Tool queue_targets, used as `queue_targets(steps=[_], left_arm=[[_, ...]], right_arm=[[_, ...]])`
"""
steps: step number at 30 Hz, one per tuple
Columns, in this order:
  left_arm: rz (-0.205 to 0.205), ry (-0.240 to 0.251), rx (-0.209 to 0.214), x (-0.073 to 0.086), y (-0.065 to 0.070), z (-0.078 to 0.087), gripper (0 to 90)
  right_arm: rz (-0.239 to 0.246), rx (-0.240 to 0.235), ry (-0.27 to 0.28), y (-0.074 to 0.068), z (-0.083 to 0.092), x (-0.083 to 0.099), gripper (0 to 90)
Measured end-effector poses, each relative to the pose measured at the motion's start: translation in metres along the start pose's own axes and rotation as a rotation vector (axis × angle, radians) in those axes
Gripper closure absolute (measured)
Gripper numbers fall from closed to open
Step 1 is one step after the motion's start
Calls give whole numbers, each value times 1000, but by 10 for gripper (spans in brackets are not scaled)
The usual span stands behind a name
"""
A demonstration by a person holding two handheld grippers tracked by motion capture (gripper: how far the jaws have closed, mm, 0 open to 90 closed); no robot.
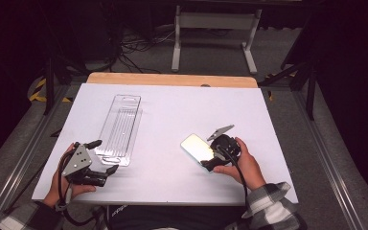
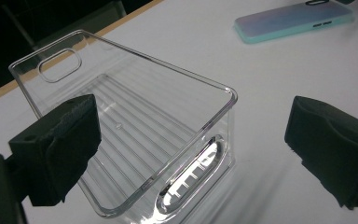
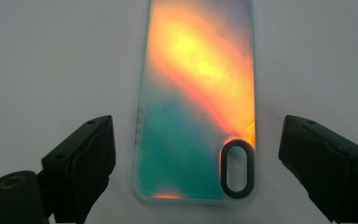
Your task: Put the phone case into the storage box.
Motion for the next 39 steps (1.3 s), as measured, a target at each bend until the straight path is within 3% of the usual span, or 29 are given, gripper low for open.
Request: queue_targets(steps=[4,15,28,39], left_arm=[[-5,-3,-1,0,0,0,43],[-15,-11,9,1,2,-1,43],[-39,-29,18,3,5,-3,44],[-52,-21,7,1,8,-3,39]], right_arm=[[-8,-5,-62,1,-10,-1,123],[-25,20,-132,6,-24,6,133],[-18,-15,-155,8,-26,4,168],[-15,-19,-105,8,-26,6,176]])
Point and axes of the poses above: each handheld gripper's, and its own axes: z roughly backward along the jaws, x roughly out of its underside, y roughly to its right, the point moved 7 cm from there along -z, roughly forward along the jaws, and after that the axes turned 9 degrees about -x, right-handed, at the moved point
